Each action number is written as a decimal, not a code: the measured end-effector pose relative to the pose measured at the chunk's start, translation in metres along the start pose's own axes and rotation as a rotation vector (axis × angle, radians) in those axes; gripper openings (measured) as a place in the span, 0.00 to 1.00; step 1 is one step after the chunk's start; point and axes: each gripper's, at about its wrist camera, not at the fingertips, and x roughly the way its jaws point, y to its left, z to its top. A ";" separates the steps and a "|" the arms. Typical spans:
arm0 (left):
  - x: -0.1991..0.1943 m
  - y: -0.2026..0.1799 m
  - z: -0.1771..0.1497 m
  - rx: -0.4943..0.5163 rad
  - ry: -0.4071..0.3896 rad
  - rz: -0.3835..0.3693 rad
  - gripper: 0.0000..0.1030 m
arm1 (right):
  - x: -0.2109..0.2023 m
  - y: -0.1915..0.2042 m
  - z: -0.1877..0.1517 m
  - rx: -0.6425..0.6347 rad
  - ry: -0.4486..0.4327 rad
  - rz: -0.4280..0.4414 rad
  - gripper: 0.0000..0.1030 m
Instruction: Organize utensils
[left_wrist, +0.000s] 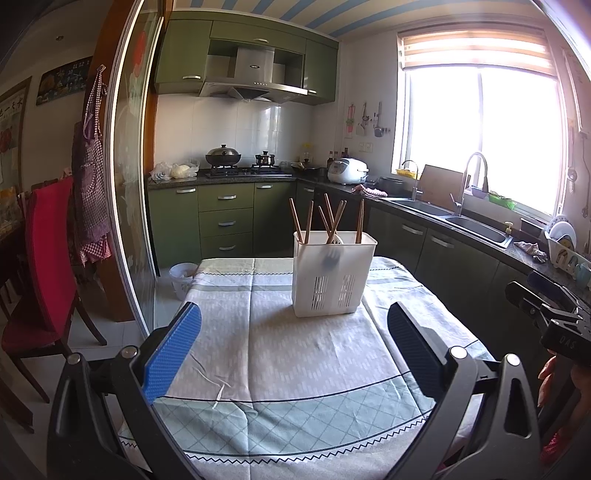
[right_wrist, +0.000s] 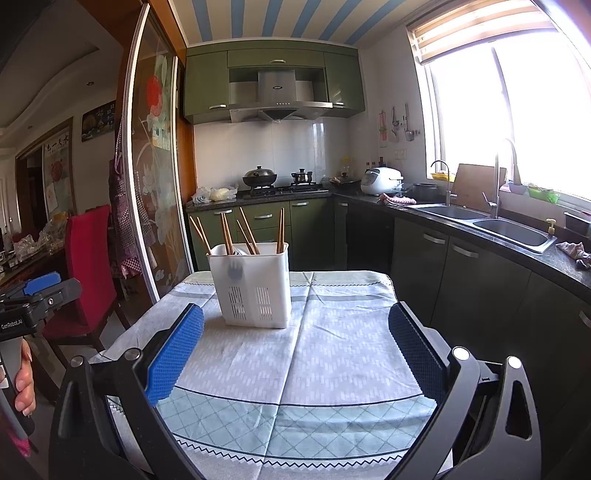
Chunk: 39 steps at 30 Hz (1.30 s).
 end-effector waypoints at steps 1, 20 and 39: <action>0.000 0.000 0.000 0.000 0.001 0.000 0.93 | 0.000 0.000 0.000 -0.001 0.000 0.000 0.96; 0.003 -0.001 -0.001 -0.021 0.010 0.013 0.93 | 0.004 0.002 -0.004 -0.002 0.008 0.004 0.96; 0.002 0.003 0.003 -0.044 0.016 0.015 0.93 | 0.008 0.000 -0.007 -0.003 0.014 0.005 0.96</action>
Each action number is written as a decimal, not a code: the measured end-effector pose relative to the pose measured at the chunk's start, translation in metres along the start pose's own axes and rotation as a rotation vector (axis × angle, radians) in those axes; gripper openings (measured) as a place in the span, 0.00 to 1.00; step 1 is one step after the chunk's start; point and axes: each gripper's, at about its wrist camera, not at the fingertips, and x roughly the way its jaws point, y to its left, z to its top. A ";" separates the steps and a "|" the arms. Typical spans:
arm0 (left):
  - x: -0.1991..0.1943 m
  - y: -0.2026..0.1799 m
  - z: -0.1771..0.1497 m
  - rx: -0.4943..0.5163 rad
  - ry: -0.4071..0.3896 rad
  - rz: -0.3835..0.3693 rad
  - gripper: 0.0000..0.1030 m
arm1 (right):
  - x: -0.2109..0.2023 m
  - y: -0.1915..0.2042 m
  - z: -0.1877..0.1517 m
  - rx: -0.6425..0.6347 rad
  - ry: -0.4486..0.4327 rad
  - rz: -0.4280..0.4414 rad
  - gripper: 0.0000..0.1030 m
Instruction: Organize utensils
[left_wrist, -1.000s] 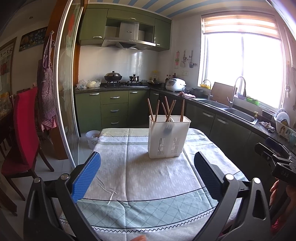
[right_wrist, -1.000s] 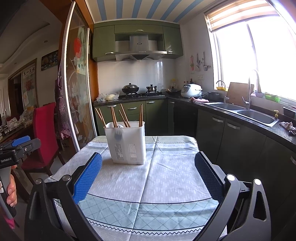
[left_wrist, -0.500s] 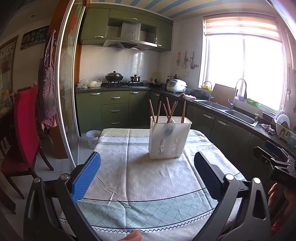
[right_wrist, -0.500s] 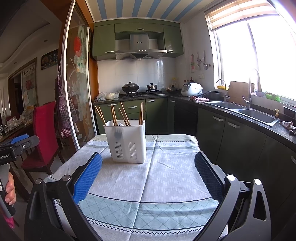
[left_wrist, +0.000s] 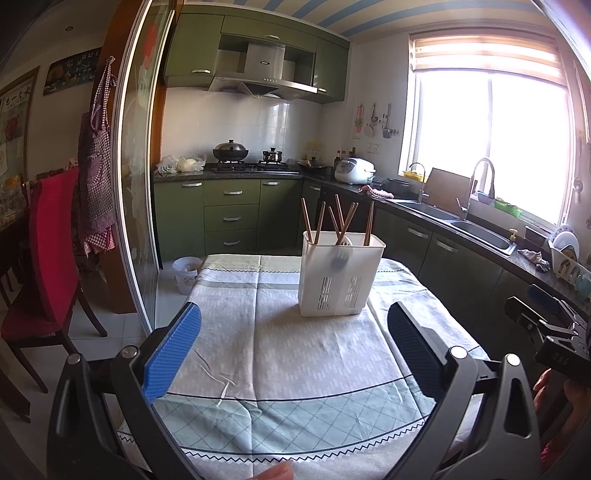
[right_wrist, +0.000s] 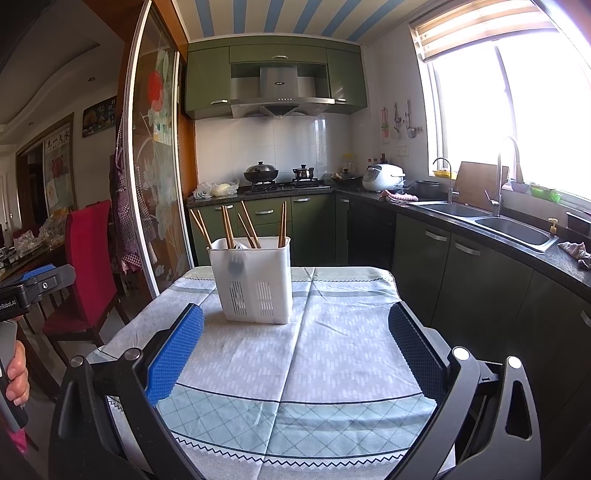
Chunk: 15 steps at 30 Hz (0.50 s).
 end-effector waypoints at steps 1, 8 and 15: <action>0.000 0.000 0.000 0.000 0.000 0.000 0.93 | 0.000 0.000 0.000 -0.001 -0.001 0.000 0.96; 0.000 -0.001 0.000 0.001 -0.001 0.002 0.93 | 0.001 -0.001 0.000 -0.002 0.000 0.001 0.96; 0.000 -0.001 0.000 0.000 0.001 0.000 0.93 | 0.004 0.000 -0.002 -0.004 0.003 0.001 0.96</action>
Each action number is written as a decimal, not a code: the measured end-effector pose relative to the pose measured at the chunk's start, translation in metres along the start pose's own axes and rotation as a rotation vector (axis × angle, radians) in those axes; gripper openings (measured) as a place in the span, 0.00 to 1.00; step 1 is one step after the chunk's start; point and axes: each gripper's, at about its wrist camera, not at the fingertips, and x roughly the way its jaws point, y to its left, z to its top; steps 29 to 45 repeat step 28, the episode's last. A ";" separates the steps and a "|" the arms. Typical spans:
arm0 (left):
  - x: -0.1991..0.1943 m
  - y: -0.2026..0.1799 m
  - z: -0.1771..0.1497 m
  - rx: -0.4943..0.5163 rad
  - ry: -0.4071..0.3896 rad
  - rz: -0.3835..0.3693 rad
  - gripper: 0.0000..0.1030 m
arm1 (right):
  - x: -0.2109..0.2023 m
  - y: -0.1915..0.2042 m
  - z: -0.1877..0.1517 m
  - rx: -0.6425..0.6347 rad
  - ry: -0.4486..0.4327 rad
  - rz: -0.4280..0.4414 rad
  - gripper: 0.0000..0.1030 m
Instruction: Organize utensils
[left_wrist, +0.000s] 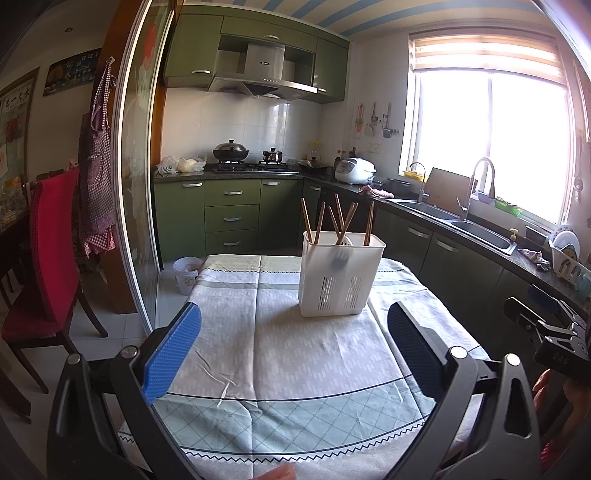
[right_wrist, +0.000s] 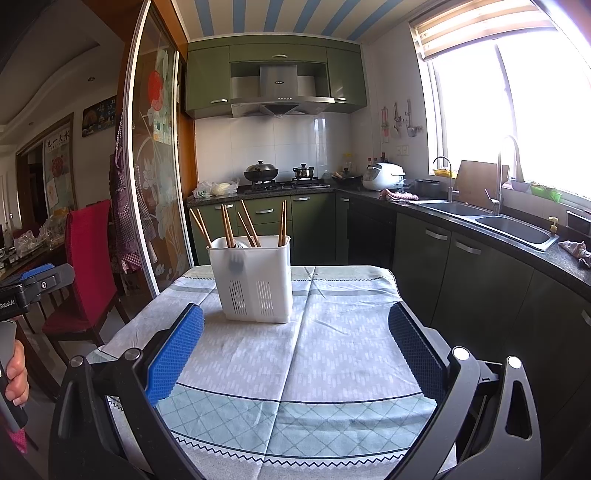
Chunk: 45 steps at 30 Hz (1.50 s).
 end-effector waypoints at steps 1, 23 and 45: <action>0.000 0.000 0.000 0.000 0.000 0.001 0.93 | 0.000 0.000 -0.001 0.000 0.000 -0.001 0.96; 0.014 0.004 0.005 0.043 0.026 -0.030 0.93 | 0.013 -0.001 -0.006 0.005 0.031 -0.001 0.96; 0.038 0.009 0.001 0.044 0.089 -0.012 0.93 | 0.025 -0.001 -0.008 -0.007 0.054 -0.007 0.96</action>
